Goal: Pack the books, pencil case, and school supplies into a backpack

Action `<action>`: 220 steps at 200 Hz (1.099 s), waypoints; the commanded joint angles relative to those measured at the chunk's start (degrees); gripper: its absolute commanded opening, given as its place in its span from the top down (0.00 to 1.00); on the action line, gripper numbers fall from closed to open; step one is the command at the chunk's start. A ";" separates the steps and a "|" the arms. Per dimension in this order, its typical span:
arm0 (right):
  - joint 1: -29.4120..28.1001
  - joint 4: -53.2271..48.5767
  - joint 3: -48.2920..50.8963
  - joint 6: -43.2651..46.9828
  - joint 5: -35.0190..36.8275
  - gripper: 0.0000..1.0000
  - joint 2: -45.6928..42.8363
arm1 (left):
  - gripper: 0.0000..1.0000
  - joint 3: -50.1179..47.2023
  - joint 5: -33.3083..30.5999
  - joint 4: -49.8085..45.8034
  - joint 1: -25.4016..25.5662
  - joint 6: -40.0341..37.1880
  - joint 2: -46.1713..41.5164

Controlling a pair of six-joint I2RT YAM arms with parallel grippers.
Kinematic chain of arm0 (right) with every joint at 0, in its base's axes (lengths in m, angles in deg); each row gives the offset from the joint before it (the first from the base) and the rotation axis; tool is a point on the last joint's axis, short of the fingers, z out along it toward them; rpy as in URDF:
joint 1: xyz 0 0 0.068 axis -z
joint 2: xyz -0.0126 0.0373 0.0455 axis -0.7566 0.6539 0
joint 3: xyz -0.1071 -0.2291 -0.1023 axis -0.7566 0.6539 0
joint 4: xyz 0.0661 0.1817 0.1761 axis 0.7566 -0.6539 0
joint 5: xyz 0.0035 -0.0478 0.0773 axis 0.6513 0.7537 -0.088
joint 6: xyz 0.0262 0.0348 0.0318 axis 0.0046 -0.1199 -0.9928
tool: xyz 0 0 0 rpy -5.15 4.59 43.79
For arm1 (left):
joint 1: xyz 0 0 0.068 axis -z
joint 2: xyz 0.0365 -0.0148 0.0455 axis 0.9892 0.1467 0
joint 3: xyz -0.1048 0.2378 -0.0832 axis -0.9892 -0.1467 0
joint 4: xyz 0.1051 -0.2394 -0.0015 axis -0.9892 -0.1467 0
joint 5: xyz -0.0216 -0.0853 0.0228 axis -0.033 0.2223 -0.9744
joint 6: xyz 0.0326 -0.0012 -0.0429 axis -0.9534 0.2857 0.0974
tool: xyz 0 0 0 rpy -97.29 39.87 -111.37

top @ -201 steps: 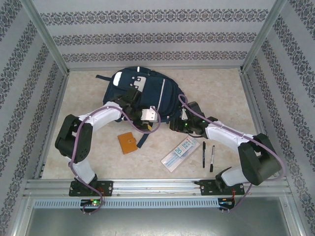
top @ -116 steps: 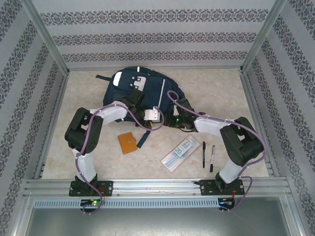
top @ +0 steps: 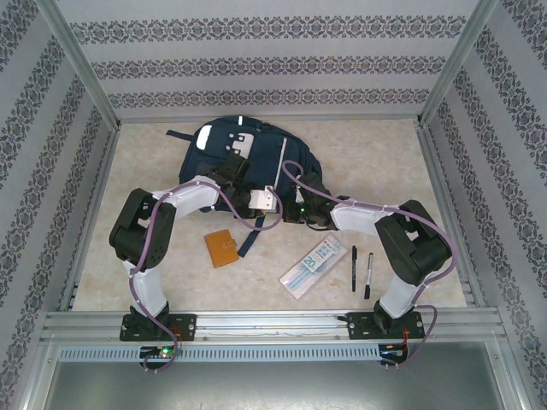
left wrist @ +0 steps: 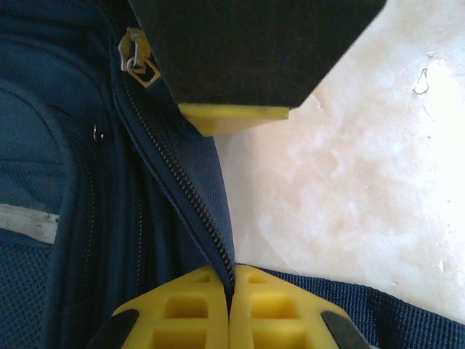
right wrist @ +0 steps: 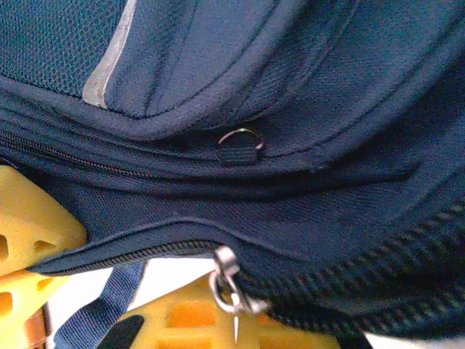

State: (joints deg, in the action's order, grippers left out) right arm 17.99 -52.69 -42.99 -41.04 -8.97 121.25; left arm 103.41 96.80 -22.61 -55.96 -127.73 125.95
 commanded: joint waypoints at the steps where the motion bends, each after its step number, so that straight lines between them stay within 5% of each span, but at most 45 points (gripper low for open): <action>1: 3.79 -1.47 2.09 0.12 -0.21 1.00 -3.82 | 1.00 -0.64 2.49 -5.94 -2.23 -4.66 -3.41; 100: 19.53 -2.90 10.77 3.39 -12.05 1.00 -12.82 | 1.00 -6.84 7.29 -3.22 -9.42 -14.10 -8.80; 148: 20.32 -1.38 12.30 3.75 -20.45 1.00 -12.36 | 1.00 -0.34 11.94 -7.95 -13.10 -19.34 -4.13; 185: 14.69 0.29 13.26 0.59 -22.08 1.00 -13.55 | 0.84 -2.38 9.31 11.43 -14.93 -8.83 -2.06; 193: 13.29 0.45 12.96 -0.24 -21.97 1.00 -13.56 | 0.63 -3.44 9.70 16.33 -15.21 -5.22 -2.40; 208: 11.60 0.48 12.35 -2.33 -21.13 1.00 -13.85 | 0.58 -3.99 13.29 15.58 -15.15 -3.86 -3.94; 220: 10.64 0.28 11.91 -3.67 -19.22 0.81 -14.62 | 0.60 -3.77 17.09 11.22 -14.94 -4.64 -5.27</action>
State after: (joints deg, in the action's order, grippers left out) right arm 30.36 -53.76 -30.38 -41.32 -28.91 108.71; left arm 99.83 106.54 -15.24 -70.36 -135.70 123.52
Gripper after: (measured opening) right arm 0.061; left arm 0.412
